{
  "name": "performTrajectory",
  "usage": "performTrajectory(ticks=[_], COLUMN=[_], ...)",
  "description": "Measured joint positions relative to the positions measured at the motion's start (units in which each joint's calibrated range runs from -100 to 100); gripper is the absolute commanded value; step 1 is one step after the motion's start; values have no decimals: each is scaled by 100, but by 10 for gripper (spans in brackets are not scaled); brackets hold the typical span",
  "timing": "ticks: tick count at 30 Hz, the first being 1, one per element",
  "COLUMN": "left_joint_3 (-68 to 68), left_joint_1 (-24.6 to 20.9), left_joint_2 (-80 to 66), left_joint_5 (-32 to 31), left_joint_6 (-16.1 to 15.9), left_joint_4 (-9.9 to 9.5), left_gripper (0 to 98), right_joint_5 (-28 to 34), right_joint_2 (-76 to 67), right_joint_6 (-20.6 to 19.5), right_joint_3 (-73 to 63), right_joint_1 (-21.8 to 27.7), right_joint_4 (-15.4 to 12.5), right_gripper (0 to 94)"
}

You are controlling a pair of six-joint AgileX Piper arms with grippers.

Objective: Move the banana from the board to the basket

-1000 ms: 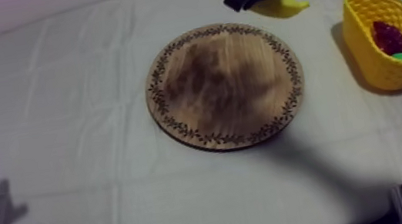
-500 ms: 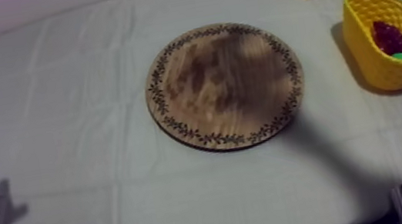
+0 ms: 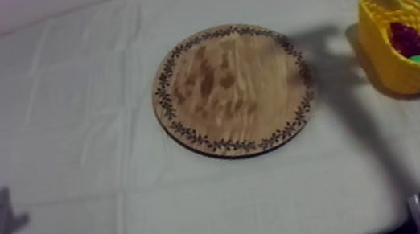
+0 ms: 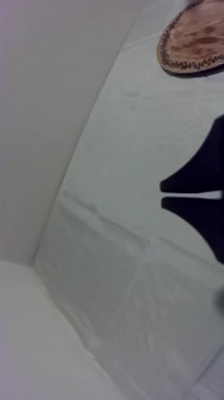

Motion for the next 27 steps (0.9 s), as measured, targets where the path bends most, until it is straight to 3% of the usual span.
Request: performTrajectory(ticks=[11, 20, 27], left_joint_3=[0, 0, 0], left_joint_1=[0, 0, 0], left_joint_2=[0, 0, 0], left_joint_5=[0, 0, 0], left_joint_6=[0, 0, 0], left_joint_4=[0, 0, 0], left_gripper=[1, 1, 1], right_joint_5=[-202, -197, -837], right_joint_2=[59, 196, 584], right_joint_6=[105, 82, -95], right_joint_3=[244, 345, 923], right_joint_1=[1131, 1215, 1267], right_joint_4=[197, 152, 252], right_gripper=[212, 233, 292])
